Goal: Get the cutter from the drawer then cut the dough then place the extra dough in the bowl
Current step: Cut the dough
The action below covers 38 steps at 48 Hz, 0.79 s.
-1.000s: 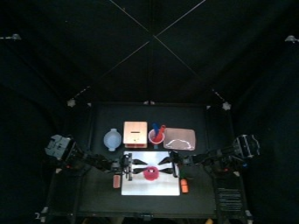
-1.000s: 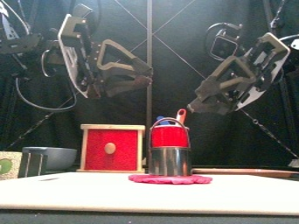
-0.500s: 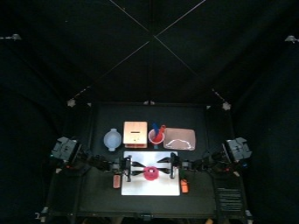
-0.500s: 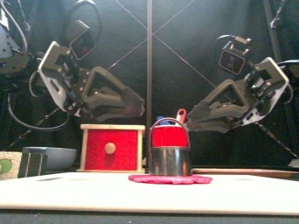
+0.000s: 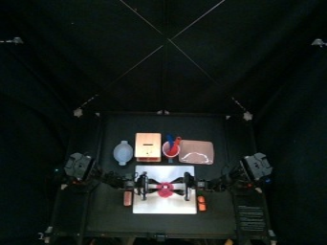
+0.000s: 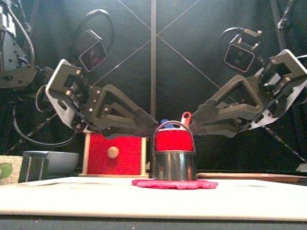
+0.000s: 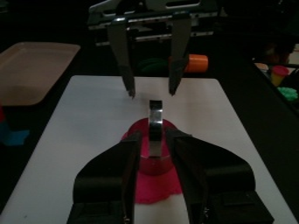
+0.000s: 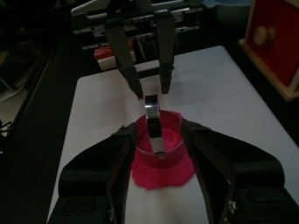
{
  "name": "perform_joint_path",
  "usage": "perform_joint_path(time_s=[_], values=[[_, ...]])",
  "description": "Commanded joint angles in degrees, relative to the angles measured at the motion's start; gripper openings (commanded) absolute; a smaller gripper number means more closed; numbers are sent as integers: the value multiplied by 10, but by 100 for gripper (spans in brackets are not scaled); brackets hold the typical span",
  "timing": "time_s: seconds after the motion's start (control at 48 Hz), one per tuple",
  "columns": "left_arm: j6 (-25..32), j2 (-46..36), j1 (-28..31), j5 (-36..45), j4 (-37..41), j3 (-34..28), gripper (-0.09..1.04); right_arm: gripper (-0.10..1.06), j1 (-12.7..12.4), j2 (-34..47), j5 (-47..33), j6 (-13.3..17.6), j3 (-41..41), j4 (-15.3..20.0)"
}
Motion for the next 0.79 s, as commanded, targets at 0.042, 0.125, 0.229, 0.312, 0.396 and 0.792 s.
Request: perform_joint_path(time_s=[0.042, 0.125, 0.229, 0.312, 0.396, 0.792], values=[[1, -4, 3, 17, 7, -15, 70, 81, 2, 0, -5, -1, -13, 1], [1, -3, 3, 32, 6, -18, 70, 81, 2, 4, -5, -1, -17, 1], [1, -3, 4, 38, 8, -20, 70, 81, 2, 8, -5, -1, -20, 1], [2, -3, 8, 42, 7, -23, 70, 81, 2, 10, -5, -1, -20, 2], [2, -3, 11, 46, 9, -24, 70, 81, 2, 12, -5, 0, -21, 2], [1, -4, 17, 68, 11, -29, 70, 81, 7, 40, -4, 7, -32, 4]])
